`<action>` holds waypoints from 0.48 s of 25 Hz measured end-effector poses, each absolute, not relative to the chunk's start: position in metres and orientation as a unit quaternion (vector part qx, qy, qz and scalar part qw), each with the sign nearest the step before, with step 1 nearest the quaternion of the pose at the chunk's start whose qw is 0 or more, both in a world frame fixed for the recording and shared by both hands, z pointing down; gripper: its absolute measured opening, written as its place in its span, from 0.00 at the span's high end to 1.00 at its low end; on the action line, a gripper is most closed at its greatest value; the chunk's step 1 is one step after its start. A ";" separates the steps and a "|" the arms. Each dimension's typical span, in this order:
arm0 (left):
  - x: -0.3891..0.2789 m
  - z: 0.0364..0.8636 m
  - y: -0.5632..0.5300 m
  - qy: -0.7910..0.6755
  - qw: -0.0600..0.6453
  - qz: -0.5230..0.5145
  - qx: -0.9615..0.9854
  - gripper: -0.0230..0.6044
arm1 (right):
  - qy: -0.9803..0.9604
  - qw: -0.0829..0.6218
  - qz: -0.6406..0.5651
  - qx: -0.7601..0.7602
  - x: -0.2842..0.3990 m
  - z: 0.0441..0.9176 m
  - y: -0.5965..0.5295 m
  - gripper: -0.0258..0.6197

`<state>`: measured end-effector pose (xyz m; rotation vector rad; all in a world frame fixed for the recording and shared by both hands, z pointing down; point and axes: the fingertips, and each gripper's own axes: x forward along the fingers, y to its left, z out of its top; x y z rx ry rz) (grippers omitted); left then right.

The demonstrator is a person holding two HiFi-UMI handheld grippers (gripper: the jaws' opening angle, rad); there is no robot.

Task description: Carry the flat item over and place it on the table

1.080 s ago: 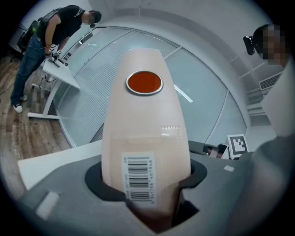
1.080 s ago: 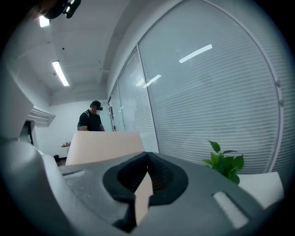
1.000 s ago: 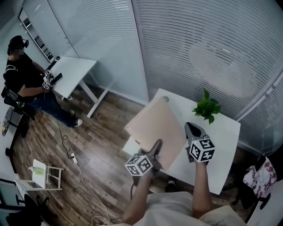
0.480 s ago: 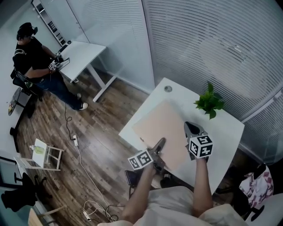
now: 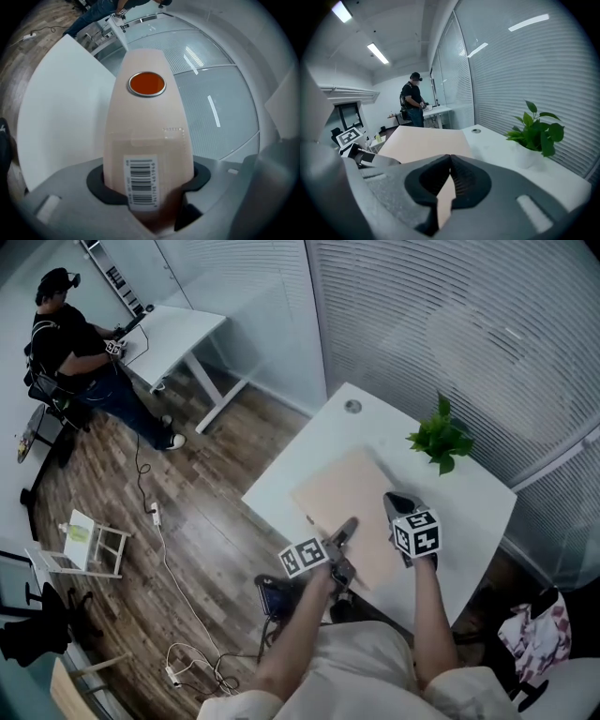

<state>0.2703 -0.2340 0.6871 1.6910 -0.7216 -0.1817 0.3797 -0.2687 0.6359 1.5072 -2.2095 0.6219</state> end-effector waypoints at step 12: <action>0.279 0.728 -0.220 -0.293 0.667 -0.085 0.680 0.50 | -0.782 0.299 0.218 0.502 0.374 0.698 -0.265 0.96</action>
